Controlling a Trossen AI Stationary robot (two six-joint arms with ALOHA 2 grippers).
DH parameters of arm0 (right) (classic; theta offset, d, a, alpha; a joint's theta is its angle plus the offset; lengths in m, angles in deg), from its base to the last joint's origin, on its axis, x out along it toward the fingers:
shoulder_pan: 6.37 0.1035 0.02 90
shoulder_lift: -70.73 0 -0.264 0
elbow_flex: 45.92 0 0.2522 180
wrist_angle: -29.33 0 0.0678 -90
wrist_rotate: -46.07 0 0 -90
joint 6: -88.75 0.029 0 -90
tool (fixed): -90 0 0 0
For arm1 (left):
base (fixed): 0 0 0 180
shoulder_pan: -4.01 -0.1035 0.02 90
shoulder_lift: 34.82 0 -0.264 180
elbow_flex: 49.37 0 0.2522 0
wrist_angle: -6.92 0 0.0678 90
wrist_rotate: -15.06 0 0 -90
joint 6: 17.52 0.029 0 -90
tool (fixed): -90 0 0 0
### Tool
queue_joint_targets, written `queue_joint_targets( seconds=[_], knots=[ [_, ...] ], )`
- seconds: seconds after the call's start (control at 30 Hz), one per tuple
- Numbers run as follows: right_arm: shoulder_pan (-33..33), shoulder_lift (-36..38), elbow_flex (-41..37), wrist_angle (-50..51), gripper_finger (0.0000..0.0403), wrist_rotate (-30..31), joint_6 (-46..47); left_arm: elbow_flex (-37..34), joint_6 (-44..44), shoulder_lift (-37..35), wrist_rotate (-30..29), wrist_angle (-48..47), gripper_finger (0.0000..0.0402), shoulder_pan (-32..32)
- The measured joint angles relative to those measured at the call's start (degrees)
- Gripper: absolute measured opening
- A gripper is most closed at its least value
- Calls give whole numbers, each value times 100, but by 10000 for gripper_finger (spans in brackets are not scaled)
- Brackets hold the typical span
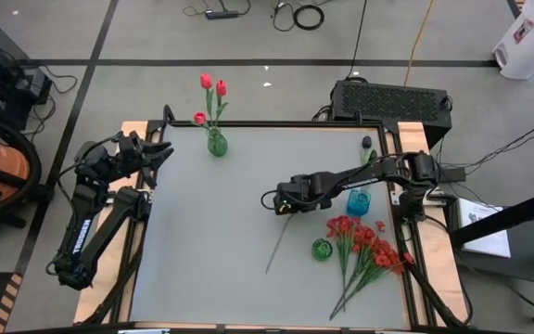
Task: Sort flowers into vase by color
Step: Put the bottom left black flower into the blue vase
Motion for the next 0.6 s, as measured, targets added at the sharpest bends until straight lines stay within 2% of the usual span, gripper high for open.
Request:
queue_joint_targets(
  seconds=[0.43, 0.6],
  knots=[
    [-9, -3, 4, -228, 109, 0, -61, 0, 0, 0, 0, 0, 118, 1],
    [-10, -209, 7, -446, 109, -76, -83, 0, -6, 0, 0, -2, 118, -1]
  ],
)
